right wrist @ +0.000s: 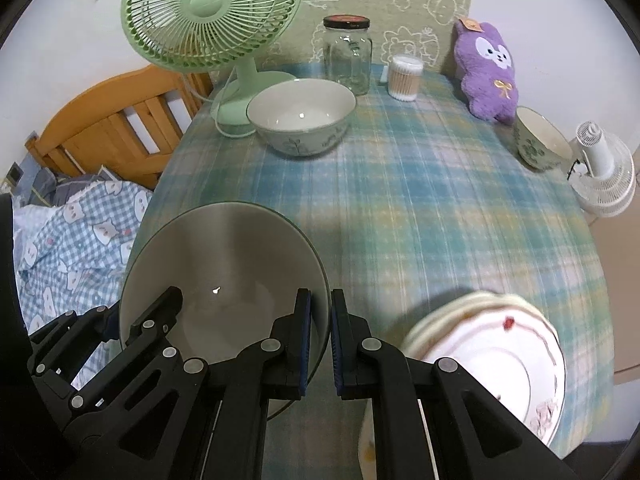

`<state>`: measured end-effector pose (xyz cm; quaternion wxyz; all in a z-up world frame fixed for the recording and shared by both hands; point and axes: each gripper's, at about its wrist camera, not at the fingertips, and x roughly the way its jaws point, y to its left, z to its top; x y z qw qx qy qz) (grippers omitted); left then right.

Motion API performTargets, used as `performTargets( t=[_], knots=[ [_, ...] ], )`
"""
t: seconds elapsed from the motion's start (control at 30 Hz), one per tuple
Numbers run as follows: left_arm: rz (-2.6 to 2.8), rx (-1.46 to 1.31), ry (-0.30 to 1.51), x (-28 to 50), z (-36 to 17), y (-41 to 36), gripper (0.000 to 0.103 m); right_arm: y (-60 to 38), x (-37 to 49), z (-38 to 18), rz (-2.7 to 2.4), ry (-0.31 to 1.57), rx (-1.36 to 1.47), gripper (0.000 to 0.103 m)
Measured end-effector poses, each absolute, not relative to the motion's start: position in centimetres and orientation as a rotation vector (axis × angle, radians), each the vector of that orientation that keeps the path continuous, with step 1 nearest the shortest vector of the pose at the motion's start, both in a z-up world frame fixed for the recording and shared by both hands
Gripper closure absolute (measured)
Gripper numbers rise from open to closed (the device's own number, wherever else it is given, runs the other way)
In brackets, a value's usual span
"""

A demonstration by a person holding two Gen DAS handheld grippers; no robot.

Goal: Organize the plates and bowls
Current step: 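Carry the grey glass plate toward the plate stack and lower it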

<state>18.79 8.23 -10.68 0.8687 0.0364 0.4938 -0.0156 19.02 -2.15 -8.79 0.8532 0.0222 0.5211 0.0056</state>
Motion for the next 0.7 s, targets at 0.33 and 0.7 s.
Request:
performTargets(
  t=[0.33,0.7],
  knots=[
    [-0.032,0.072,1.090,14.6,-12.4,7.7,0.087,-2.9,14.6,-10.4,-0.006,1.145,0.062,0.091],
    [-0.045,0.078,1.099,13.1,-13.2,7.1,0.087,-3.5,13.2,-11.3,-0.028,1.155,0.059,0.091]
  ],
)
